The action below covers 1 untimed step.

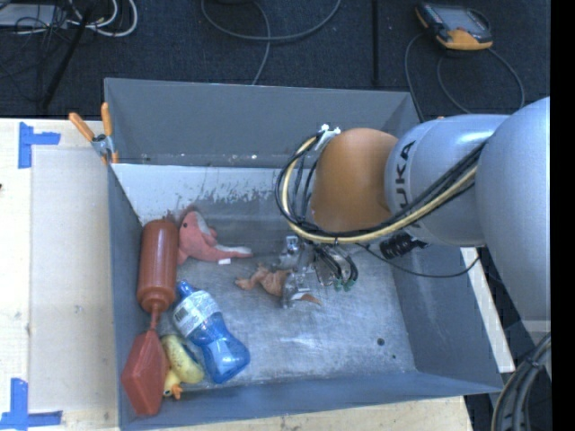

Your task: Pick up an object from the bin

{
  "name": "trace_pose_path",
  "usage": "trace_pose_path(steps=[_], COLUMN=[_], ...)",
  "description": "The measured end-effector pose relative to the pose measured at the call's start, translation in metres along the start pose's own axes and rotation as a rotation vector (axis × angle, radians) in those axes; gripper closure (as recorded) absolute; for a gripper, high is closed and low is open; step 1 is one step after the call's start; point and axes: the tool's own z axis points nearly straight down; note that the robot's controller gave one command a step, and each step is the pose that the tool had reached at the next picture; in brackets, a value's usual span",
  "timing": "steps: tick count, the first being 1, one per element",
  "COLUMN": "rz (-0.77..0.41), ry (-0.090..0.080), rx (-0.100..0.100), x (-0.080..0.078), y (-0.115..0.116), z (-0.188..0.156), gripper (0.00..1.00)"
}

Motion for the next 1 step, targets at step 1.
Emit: trace_pose_path(steps=[1], rz=[0.000], ry=[0.003], rx=[0.000], x=[0.0010], y=[0.0000], z=[-0.0174], gripper=[1.00])
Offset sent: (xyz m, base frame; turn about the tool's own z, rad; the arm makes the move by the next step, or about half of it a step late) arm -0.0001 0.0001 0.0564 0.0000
